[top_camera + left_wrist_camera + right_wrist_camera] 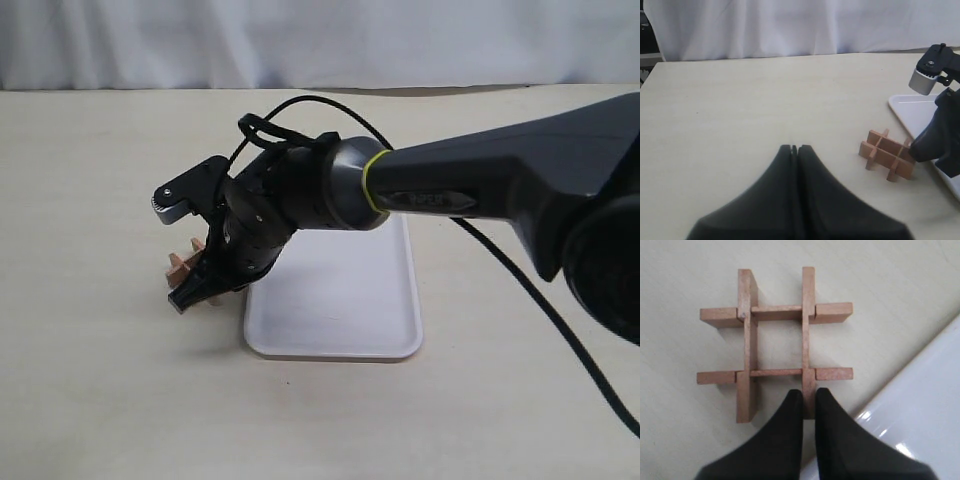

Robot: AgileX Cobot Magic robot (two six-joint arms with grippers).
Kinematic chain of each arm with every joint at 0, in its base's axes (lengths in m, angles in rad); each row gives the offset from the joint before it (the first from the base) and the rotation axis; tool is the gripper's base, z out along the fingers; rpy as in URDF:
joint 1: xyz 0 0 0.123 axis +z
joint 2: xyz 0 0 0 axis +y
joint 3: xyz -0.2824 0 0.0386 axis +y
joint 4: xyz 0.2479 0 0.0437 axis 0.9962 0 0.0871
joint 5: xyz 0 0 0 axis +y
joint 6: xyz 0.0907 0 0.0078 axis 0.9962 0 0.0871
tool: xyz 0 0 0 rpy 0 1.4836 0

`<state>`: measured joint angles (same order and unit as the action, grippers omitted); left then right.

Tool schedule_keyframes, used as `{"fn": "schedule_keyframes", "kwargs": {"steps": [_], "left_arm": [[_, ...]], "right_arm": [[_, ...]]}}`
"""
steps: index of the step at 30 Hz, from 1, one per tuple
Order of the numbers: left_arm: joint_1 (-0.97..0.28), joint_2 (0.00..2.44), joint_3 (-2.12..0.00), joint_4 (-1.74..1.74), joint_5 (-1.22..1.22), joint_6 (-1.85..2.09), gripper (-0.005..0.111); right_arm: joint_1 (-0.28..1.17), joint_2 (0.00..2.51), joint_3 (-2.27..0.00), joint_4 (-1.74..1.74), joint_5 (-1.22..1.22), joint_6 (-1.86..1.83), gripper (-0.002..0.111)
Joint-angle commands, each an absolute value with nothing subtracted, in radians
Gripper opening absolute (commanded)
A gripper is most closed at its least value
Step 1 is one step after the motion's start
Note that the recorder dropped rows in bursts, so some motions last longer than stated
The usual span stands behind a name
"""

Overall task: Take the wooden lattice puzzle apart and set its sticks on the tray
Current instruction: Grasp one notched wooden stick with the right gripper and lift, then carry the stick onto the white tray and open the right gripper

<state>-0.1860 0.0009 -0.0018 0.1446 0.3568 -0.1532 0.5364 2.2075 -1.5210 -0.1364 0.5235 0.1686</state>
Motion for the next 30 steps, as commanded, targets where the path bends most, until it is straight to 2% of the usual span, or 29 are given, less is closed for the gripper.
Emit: {"fn": "schedule_keyframes", "kwargs": {"steps": [1,13,19,26,30], "left_arm": [[-0.186,0.0,0.0,0.147,0.348,-0.154,0.0],[-0.186,0.0,0.0,0.147,0.348,-0.154,0.0],[-0.186,0.0,0.0,0.147,0.348,-0.154,0.0],[-0.186,0.0,0.0,0.147,0.348,-0.154,0.0],[-0.186,0.0,0.0,0.147,0.348,-0.154,0.0]], "right_arm": [[0.532,2.214,-1.523,-0.143,0.519,0.172,0.005],[0.533,2.001,-1.523,-0.165,0.627,0.11,0.005],[0.446,1.981,-1.508,-0.216,0.742,0.149,0.005],[0.321,1.981,-1.373,-0.239,0.704,0.149,0.005],[0.304,1.981,-1.328,-0.355,0.688,0.163,0.005]]}}
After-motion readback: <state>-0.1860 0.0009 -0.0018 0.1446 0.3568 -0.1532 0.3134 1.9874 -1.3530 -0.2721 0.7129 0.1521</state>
